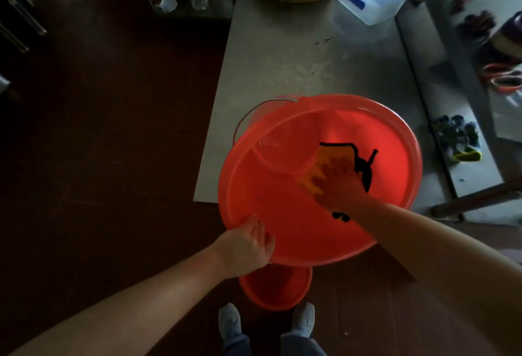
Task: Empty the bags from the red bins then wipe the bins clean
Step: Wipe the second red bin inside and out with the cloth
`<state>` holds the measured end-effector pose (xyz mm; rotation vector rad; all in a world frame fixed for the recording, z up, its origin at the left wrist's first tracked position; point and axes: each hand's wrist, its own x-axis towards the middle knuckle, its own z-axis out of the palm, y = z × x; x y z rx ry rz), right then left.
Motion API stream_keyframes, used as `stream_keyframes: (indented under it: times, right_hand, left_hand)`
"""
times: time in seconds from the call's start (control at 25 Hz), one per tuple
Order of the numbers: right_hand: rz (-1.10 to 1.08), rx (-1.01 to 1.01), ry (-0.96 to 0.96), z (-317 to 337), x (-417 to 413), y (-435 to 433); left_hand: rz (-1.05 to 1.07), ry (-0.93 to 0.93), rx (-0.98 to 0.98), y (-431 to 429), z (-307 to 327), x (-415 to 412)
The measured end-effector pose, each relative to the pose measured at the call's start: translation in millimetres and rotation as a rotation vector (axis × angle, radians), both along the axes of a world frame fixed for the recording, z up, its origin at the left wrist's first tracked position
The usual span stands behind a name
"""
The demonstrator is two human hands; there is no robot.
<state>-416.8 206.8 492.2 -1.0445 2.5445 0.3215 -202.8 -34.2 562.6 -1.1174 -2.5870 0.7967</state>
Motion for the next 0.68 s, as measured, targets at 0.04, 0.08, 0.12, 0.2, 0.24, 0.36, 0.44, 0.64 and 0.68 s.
stream_keyframes:
  times: [0.04,0.08,0.12,0.2,0.24,0.36,0.44,0.64,0.68]
  right_hand:
    - [-0.007,0.015,0.052,17,-2,1]
    - [-0.031,0.066,0.038,27,2,-2]
    - [-0.028,0.088,0.035,32,13,-11]
    - [-0.131,0.095,-0.092,25,46,-28]
    - [-0.223,0.05,-0.199,18,66,-40]
    - [-0.31,-0.131,-0.307,-2,102,-68]
    - [-0.263,-0.12,-0.292,5,106,-69]
    - [-0.154,0.061,-0.027,43,72,-18]
    - [-0.16,0.102,0.005,52,63,-7]
  left_hand:
    - [-0.002,-0.003,0.0,0,0,-1]
    - [-0.004,-0.003,0.004,0,1,-2]
    - [-0.008,-0.011,0.008,0,2,-3]
    - [-0.033,-0.025,-0.011,0,0,-3]
    - [-0.044,-0.03,-0.021,1,-1,-4]
    - [-0.057,-0.036,-0.04,1,-6,-4]
    - [-0.062,-0.041,-0.001,1,-8,-4]
    - [-0.086,-0.063,0.041,7,-2,-5]
    - [-0.09,-0.075,0.018,8,-2,-5]
